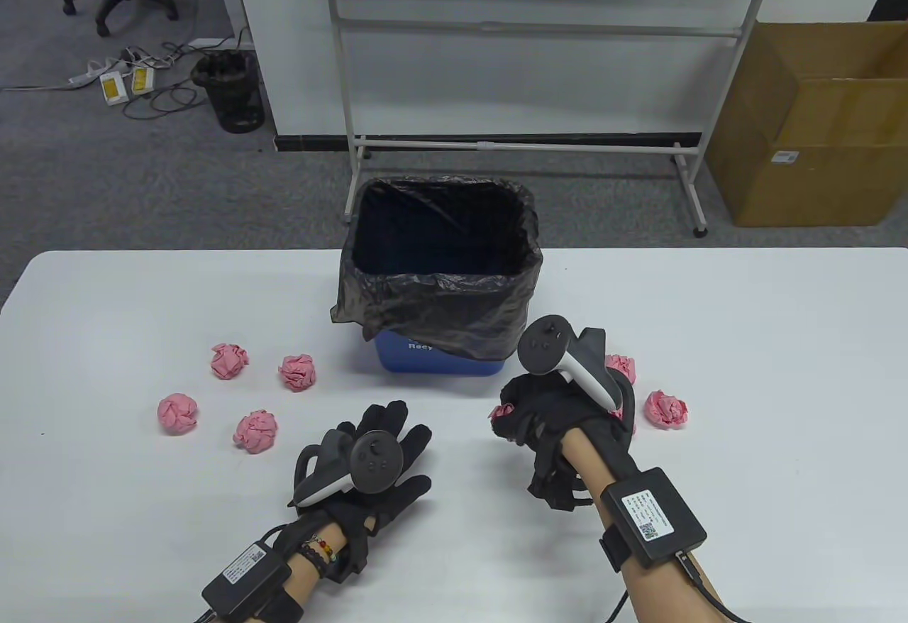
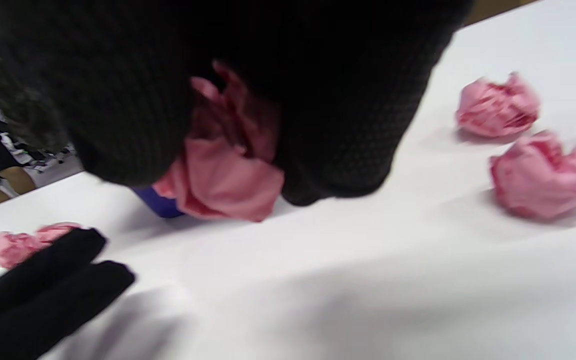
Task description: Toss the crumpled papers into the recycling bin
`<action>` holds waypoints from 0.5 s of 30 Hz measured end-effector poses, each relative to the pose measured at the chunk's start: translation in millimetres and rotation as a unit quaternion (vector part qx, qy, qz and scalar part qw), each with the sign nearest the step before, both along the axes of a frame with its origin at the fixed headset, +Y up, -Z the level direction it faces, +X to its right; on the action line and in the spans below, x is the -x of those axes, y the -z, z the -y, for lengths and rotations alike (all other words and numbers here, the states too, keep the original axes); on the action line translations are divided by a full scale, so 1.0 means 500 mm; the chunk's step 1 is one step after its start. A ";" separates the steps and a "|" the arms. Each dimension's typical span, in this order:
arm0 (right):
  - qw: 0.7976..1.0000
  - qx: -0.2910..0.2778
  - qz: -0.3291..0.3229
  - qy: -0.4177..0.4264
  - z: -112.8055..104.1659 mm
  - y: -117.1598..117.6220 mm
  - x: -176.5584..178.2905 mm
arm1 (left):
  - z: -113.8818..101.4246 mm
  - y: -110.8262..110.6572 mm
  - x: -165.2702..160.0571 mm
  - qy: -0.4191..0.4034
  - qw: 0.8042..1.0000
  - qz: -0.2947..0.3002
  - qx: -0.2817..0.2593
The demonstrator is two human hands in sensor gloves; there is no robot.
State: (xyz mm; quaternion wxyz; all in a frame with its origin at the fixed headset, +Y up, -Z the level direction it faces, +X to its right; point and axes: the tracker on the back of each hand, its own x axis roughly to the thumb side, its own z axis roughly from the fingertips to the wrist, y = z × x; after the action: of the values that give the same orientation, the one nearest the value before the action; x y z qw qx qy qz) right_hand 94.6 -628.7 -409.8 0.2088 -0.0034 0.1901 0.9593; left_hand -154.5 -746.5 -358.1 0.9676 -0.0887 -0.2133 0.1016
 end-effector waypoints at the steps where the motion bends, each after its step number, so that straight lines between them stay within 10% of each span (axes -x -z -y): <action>1: 1.000 0.013 -0.007 0.027 -0.004 0.006 0.004 | 0.000 0.000 0.000 0.000 1.000 0.001 0.001; 15: 0.946 -0.017 -0.032 0.322 -0.123 0.103 0.055 | 0.000 -0.002 -0.008 -0.007 1.000 0.008 0.005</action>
State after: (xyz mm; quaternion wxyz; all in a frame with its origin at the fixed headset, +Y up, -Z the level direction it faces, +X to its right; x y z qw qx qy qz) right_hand 66.9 -567.0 -461.2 0.5002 0.0925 0.1715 0.8437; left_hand -150.7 -746.5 -356.9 0.9647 -0.0927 -0.2209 0.1091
